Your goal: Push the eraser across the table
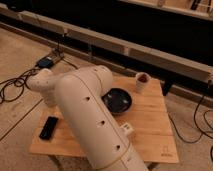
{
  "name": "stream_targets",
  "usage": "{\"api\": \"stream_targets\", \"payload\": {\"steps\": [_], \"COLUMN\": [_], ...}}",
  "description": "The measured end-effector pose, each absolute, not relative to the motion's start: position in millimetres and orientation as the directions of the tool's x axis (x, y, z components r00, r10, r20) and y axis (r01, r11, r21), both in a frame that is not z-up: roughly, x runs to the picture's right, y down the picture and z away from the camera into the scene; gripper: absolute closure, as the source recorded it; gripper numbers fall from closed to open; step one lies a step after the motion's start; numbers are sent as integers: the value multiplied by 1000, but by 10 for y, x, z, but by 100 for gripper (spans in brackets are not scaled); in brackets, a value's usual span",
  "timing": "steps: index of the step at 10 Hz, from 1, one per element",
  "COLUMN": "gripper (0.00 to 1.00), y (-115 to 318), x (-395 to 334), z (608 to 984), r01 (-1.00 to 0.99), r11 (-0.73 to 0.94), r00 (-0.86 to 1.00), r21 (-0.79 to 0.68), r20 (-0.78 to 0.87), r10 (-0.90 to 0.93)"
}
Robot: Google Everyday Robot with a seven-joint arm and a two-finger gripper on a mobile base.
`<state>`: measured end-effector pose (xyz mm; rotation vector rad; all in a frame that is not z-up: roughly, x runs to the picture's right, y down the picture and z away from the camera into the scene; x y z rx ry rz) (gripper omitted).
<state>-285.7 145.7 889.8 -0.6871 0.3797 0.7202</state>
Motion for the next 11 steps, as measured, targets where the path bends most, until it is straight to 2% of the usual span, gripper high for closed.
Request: {"api": "stream_targets", "payload": {"steps": [11], "gripper": [35], "y": [1689], "x": [-2919], "z": [8591], "r01": [-656], "r11": [556], "r00": [751], "r21": [-511], "r20": [-520], "r10": [408]}}
